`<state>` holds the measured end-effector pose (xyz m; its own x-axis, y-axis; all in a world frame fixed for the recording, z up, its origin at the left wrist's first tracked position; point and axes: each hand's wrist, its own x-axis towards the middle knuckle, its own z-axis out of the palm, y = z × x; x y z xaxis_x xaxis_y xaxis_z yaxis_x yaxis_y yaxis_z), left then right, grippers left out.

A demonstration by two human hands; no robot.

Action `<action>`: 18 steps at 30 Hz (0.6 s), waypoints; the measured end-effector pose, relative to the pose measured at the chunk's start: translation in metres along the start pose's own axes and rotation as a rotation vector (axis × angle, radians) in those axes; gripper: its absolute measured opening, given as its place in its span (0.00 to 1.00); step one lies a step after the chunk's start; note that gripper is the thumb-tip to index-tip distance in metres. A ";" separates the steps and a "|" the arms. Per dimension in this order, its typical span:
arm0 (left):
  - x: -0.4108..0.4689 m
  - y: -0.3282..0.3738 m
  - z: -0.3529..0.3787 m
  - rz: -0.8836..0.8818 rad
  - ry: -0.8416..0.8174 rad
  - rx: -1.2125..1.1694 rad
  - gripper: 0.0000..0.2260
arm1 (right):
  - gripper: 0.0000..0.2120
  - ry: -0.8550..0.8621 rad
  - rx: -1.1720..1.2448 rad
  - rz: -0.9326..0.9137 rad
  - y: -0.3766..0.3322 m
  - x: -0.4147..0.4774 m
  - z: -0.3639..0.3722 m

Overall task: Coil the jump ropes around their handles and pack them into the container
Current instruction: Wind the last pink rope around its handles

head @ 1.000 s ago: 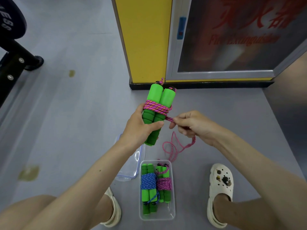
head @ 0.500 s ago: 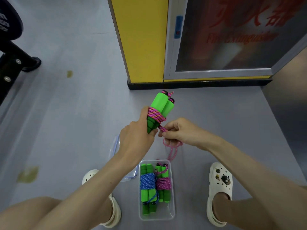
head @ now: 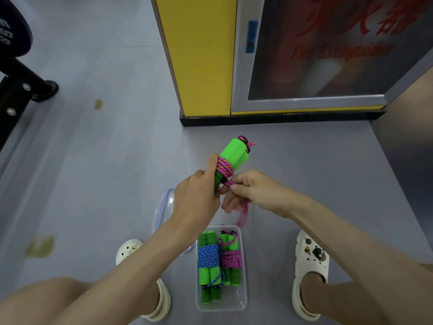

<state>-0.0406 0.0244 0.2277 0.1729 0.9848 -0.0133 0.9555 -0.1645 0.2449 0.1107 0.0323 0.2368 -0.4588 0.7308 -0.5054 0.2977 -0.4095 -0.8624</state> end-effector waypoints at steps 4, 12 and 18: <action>-0.002 0.002 0.004 0.065 -0.086 -0.233 0.35 | 0.12 0.020 -0.004 0.013 0.000 -0.001 0.000; 0.004 0.000 0.016 0.041 -0.261 -0.713 0.43 | 0.17 0.143 -0.001 0.024 -0.007 -0.003 -0.006; 0.000 0.006 0.018 0.037 -0.333 -0.760 0.47 | 0.21 0.241 -0.062 0.034 -0.004 0.000 -0.007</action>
<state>-0.0308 0.0224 0.2119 0.3768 0.8920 -0.2496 0.5463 0.0036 0.8376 0.1154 0.0373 0.2405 -0.2373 0.8292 -0.5061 0.3635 -0.4073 -0.8378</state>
